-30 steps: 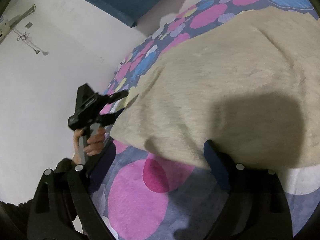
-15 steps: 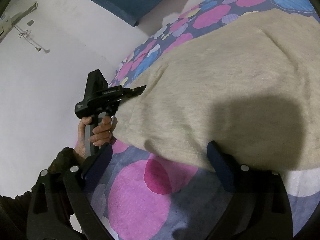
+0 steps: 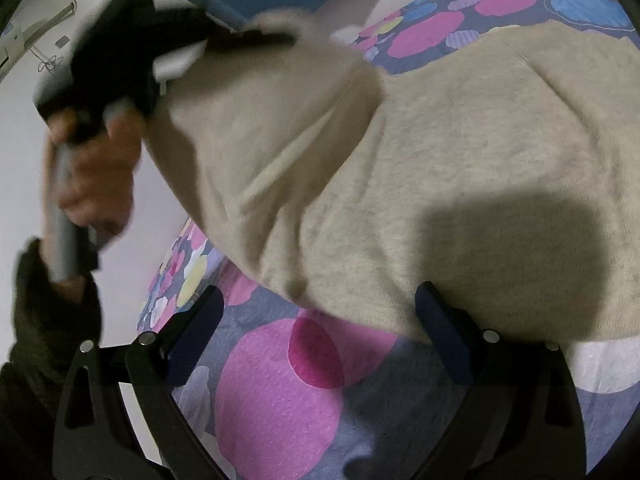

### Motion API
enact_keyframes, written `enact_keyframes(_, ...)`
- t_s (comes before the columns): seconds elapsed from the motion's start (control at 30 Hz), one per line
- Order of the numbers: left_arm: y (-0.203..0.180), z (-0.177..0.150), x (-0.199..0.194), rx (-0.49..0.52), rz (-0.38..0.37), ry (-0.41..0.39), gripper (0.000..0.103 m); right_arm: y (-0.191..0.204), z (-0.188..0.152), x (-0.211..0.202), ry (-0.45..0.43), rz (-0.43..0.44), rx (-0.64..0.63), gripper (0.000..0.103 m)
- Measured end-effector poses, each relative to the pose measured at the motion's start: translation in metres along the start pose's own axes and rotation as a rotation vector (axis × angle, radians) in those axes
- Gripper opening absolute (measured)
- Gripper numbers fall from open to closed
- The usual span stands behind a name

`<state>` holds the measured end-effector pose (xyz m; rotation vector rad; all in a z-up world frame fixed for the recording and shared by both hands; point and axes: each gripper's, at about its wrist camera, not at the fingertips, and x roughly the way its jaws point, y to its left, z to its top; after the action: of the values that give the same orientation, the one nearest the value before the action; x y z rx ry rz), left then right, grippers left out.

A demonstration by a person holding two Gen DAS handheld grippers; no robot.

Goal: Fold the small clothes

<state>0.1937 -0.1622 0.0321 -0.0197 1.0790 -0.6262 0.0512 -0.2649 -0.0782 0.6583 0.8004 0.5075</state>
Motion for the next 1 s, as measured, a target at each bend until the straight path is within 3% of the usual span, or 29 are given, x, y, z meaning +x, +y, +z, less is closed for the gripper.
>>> enact_keyframes(0.13,-0.051,0.010,0.044,0.044,0.003,0.063,0.012,-0.001,0.001,0.000,-0.002,0.005,0.003,0.097)
enact_keyframes(0.3,-0.087,0.007,0.094,0.077,0.006,0.165,0.013,-0.004,0.001,-0.001,-0.006,0.017,0.011,0.097)
enact_keyframes(0.43,-0.106,0.003,0.109,0.095,-0.070,0.218,0.014,-0.007,0.003,-0.004,-0.021,0.040,0.026,0.097)
enact_keyframes(0.57,-0.123,0.006,0.091,0.211,-0.002,0.121,0.020,-0.007,0.003,-0.003,-0.015,0.032,0.020,0.097)
enact_keyframes(0.63,-0.121,0.010,0.077,0.223,0.009,0.057,0.042,-0.007,0.003,-0.003,-0.014,0.033,0.021,0.097)
enact_keyframes(0.7,-0.114,0.012,0.061,0.212,0.018,-0.007,0.049,-0.008,0.004,-0.004,-0.020,0.045,0.027,0.097)
enact_keyframes(0.8,-0.089,0.011,0.041,0.196,0.038,-0.064,0.051,-0.008,0.003,-0.003,-0.025,0.059,0.034,0.097)
enact_keyframes(1.0,-0.007,-0.021,0.011,0.017,0.033,-0.125,0.051,-0.009,0.001,-0.007,-0.037,0.098,0.055,0.097)
